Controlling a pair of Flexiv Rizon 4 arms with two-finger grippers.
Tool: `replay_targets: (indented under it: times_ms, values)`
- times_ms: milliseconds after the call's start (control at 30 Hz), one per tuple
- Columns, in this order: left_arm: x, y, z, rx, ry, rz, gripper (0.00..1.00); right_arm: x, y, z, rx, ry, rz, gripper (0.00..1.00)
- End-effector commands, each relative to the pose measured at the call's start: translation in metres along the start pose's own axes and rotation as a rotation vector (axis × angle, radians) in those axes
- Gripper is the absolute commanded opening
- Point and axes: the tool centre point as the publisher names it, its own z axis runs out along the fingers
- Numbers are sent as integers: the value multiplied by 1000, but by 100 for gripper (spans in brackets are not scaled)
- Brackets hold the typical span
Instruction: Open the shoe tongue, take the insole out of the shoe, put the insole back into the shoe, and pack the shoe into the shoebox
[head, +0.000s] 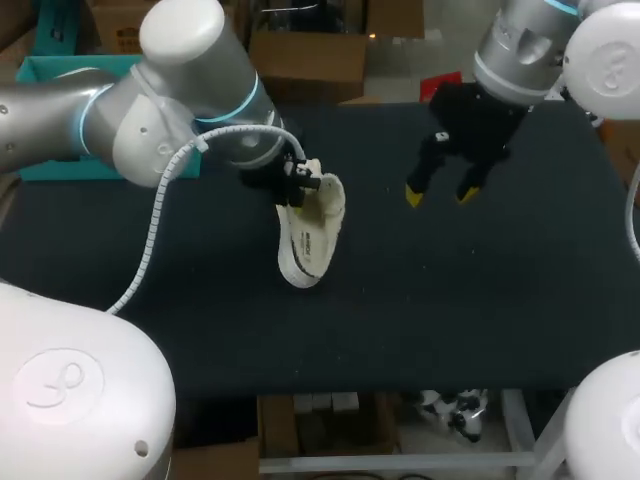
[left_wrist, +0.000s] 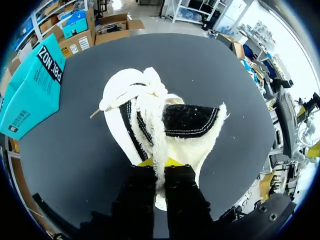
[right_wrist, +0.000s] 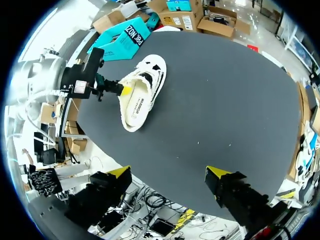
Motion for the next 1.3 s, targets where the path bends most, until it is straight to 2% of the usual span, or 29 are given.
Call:
replay_targets:
  times_ms: [33,167,333,467,667,800,1000,1033,1067,1100,1133,1167,1200,1233,1300]
  values:
    - [-6,11,-29,60,54,92,0,-12,-21,-9,-79,-82,-290,100]
    - [-8,13,-43,82,34,194,0,-14,-23,-15,-39,-151,-398,100]
    - [-9,16,-62,95,9,331,0,-11,-18,-15,63,-238,-557,100]
    - [-11,17,-83,115,-3,428,0,-11,-18,-15,63,-238,-557,100]
    - [-27,6,-122,182,-77,534,0,-11,-18,-15,63,-238,-557,100]
    - [-48,-14,-157,253,-118,605,0,-11,-18,-15,63,-238,-557,100]
    - [-94,-40,-196,319,-150,706,0,-11,-18,-15,63,-238,-557,100]
    - [-102,-44,-201,325,-148,720,0,-11,-15,-14,90,-220,-603,100]
    - [-111,-49,-205,331,-153,729,0,-11,-15,-13,35,-186,-742,100]
    - [-119,-54,-210,338,-153,735,0,-11,-16,-13,52,-192,-792,100]
    - [-127,-57,-214,342,-151,745,0,-13,-17,-12,103,-194,-761,100]
    - [-135,-60,-217,346,-158,754,0,-14,-17,-12,98,-210,-799,100]
    - [-142,-64,-221,351,-160,758,0,-12,-19,-15,53,-230,-901,100]
    - [-149,-67,-225,355,-156,765,0,-11,-20,-15,40,-239,-948,100]
    - [-162,-72,-231,364,-163,785,0,-12,-22,-17,46,-251,-987,100]
